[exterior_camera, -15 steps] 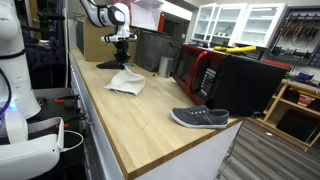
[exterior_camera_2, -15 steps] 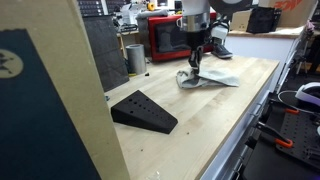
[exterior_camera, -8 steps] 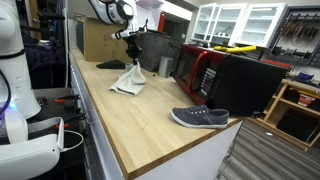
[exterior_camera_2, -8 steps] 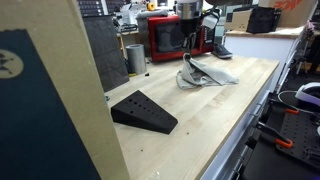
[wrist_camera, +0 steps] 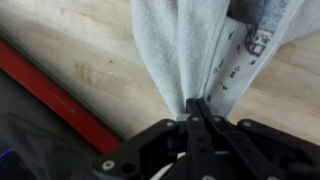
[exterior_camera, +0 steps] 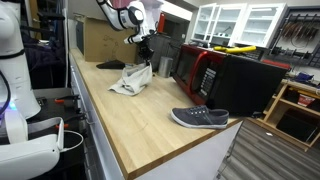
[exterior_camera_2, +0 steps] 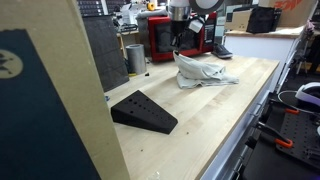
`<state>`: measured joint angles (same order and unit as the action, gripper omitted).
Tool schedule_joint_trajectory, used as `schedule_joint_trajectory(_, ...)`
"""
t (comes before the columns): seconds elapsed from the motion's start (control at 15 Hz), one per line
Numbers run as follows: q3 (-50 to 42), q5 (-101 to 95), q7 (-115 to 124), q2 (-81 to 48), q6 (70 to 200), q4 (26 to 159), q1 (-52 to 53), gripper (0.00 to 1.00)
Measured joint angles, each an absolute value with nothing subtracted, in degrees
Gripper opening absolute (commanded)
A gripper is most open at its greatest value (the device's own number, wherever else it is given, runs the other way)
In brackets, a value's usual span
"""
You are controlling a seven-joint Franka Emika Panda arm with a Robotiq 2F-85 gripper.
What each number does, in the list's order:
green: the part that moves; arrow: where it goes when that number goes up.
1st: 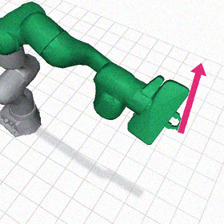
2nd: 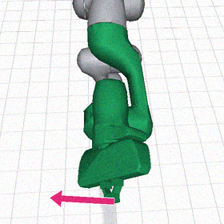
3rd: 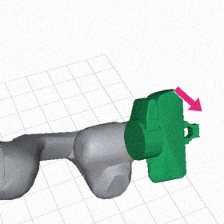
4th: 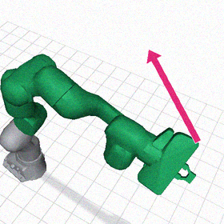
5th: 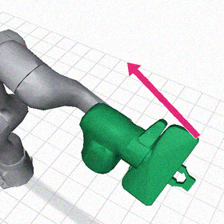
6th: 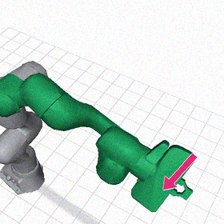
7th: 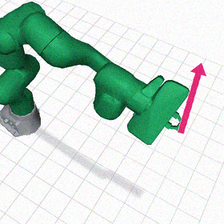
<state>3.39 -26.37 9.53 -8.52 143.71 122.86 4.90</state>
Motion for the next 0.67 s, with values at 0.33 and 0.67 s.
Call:
schedule_joint_trajectory(0.33, 2.7, -28.1, 9.5, -11.5, 154.2, 121.0, 5.3, 0.01)
schedule_joint_trajectory(0.67, 0.4, -33.5, 11.3, -13.5, 167.5, 120.6, 5.6, 0.01)
